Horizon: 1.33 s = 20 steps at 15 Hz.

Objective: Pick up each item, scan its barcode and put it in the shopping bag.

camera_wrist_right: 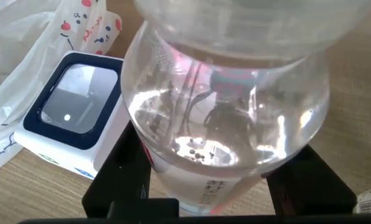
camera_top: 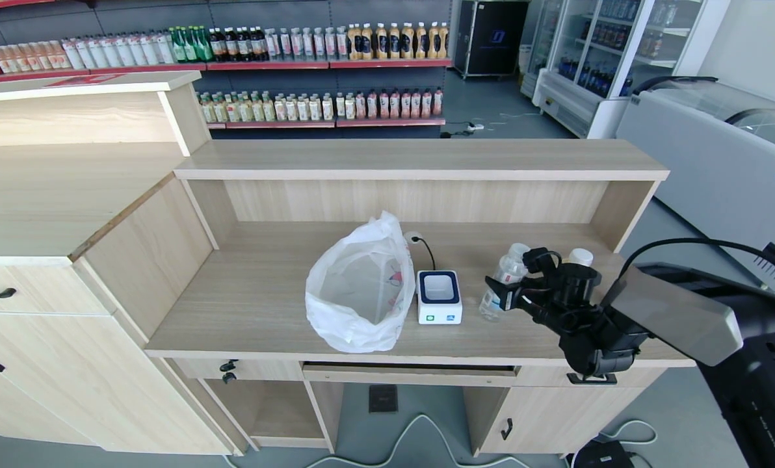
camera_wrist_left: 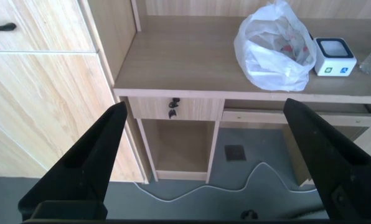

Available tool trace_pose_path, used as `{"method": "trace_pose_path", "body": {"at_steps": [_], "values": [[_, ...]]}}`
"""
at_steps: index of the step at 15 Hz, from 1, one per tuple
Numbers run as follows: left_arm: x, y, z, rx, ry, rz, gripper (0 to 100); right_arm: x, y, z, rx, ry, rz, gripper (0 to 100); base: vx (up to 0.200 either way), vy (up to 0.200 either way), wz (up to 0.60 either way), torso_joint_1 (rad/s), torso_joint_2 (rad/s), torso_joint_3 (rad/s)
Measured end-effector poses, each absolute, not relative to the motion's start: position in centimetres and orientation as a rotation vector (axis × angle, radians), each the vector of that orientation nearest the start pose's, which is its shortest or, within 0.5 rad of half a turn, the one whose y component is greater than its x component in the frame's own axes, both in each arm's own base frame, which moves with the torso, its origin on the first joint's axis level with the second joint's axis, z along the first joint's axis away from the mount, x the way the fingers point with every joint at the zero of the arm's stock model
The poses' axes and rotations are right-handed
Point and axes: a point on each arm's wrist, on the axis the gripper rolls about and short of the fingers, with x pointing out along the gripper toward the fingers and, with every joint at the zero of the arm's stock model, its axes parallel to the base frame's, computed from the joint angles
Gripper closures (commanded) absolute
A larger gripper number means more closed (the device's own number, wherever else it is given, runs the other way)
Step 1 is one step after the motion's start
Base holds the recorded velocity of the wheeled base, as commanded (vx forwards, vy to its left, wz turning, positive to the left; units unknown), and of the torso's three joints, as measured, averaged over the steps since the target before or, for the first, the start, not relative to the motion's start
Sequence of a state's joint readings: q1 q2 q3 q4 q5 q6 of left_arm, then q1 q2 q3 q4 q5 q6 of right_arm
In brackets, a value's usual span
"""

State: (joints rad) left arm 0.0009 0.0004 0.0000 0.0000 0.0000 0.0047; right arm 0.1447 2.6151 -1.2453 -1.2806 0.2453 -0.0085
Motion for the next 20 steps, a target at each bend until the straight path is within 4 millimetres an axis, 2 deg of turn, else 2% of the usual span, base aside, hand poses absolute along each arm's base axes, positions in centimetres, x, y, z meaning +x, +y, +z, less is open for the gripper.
{"method": "trace_pose_path", "body": {"at_steps": [4,7,10,14,17,20], "values": [[-2.3,0.0,7.5,0.004,0.0,0.001,0,45.9,6.2,-0.2,0.0,0.087,0.364,100,0.0,0.0,0.0,0.0,0.0,0.0],[-2.3,0.0,7.5,0.004,0.0,0.001,0,44.2,4.4,2.5,0.063,0.108,0.35,100,0.0,0.0,0.0,0.0,0.0,0.0],[-2.3,0.0,7.5,0.005,0.0,0.002,0,40.1,2.2,7.8,0.168,0.129,0.423,100,0.0,0.0,0.0,0.0,0.0,0.0],[-2.3,0.0,7.5,0.004,0.0,0.001,0,32.9,-1.1,15.4,0.298,0.077,0.564,100,0.0,0.0,0.0,0.0,0.0,0.0],[-2.3,0.0,7.5,0.005,0.0,0.001,0,28.6,-1.5,20.0,0.409,0.053,0.659,100,0.0,0.0,0.0,0.0,0.0,0.0],[-2.3,0.0,7.5,0.005,0.0,0.002,0,25.0,-0.6,23.0,0.452,0.066,0.778,100,0.0,0.0,0.0,0.0,0.0,0.0]]}}
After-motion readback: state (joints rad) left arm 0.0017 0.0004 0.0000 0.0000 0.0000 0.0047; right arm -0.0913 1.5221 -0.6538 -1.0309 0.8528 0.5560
